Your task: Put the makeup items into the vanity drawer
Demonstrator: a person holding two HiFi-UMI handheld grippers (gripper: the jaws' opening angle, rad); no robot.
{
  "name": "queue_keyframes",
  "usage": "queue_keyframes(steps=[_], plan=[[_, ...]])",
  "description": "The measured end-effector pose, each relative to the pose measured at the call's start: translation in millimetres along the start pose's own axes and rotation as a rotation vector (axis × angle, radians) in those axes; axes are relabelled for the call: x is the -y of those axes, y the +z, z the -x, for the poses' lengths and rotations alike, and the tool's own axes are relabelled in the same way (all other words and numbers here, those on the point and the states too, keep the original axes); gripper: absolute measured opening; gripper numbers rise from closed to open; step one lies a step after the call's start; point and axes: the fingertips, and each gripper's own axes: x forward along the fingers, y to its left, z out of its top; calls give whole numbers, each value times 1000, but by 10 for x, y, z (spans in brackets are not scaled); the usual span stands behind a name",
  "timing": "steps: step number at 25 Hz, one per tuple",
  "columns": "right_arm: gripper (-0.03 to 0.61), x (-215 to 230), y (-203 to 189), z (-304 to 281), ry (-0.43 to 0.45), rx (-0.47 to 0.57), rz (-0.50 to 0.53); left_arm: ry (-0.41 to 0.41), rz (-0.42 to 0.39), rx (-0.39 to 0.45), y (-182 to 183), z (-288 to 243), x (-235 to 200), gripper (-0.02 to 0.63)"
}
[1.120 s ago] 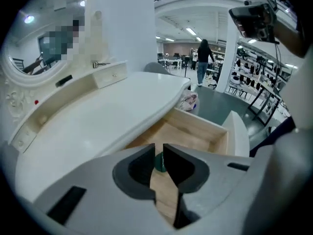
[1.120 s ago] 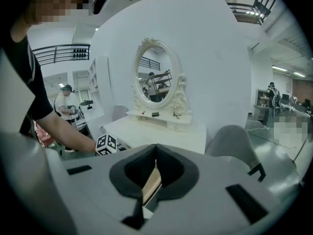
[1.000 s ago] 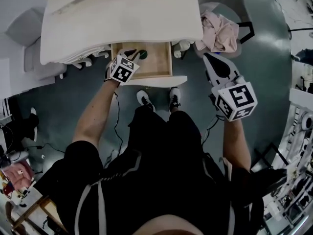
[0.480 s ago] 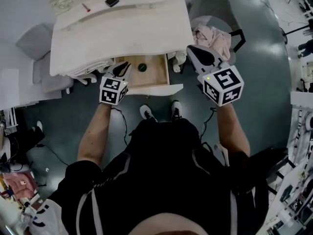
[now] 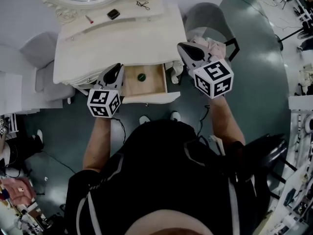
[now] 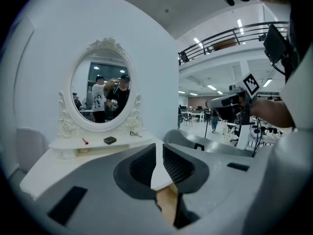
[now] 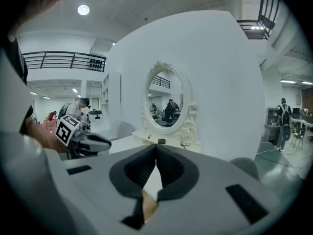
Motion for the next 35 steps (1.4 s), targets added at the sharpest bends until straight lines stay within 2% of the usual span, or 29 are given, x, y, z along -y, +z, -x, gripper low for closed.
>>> queue_keyframes(steps=[7, 14, 19, 24, 35], plan=[[6, -24, 271, -79, 11, 41, 31, -16, 8, 117, 539, 170, 85, 32], [6, -18, 457, -116, 17, 63, 53, 25, 19, 234, 992, 374, 72, 6], [6, 16, 545, -124, 10, 75, 36, 61, 29, 242, 1077, 433, -4, 5], [5, 18, 577, -140, 2, 81, 37, 52, 64, 263, 1126, 485, 1, 5], [5, -58, 591, -127, 0, 58, 79, 75, -37, 256, 1241, 552, 71, 5]])
